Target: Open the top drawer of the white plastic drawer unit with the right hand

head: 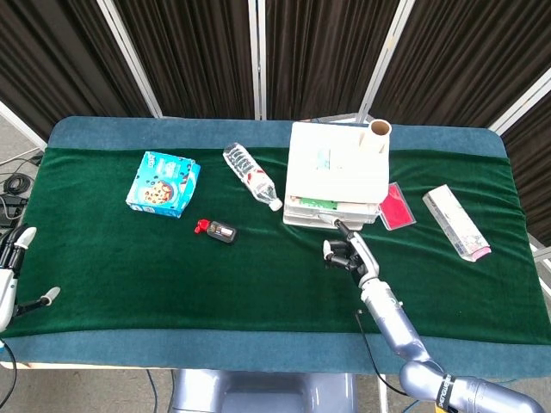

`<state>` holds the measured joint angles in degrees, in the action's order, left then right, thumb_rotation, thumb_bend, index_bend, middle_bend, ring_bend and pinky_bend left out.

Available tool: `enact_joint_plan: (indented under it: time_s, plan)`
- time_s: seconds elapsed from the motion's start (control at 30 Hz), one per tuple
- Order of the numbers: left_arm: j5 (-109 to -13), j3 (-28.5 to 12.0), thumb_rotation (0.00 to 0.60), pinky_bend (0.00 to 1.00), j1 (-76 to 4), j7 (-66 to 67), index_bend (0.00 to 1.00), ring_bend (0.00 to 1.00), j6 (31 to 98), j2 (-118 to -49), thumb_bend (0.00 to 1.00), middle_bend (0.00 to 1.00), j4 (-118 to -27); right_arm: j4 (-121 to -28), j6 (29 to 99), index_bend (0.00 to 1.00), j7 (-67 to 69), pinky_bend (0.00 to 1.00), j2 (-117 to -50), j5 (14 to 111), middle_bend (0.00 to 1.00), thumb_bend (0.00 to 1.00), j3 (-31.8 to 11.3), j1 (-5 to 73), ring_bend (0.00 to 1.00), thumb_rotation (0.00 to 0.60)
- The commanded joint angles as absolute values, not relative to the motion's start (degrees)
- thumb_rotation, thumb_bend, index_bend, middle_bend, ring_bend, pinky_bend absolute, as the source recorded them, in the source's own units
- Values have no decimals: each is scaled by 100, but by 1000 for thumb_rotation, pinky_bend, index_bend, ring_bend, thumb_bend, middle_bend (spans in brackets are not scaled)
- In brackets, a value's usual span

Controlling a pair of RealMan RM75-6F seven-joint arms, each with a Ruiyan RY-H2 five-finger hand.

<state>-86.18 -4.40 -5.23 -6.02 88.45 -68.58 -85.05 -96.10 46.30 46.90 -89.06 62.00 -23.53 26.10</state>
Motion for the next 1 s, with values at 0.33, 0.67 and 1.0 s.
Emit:
enact_joint_plan:
  time_s: [0.33, 0.67, 1.0]
  plan:
    - [-8708, -402, 600, 0, -497, -479, 0, 0, 8928, -6884, 133, 0, -8539, -10144, 6151, 158, 3177, 373, -8464, 8001, 428, 459, -1269, 1937, 490, 600]
    - [-8691, -395, 600, 0, -520, -306, 0, 0, 8877, -6950, 134, 0, -8530, -10334, 6662, 249, 652, 564, -8367, 7604, 699, 568, -1464, 2094, 722, 600]
    - [-8689, -400, 600, 0, -519, -327, 0, 0, 8884, -6940, 136, 0, -8530, -10401, 6887, 223, -1366, 696, -8519, 6612, 877, 642, -1828, 2538, 887, 600]
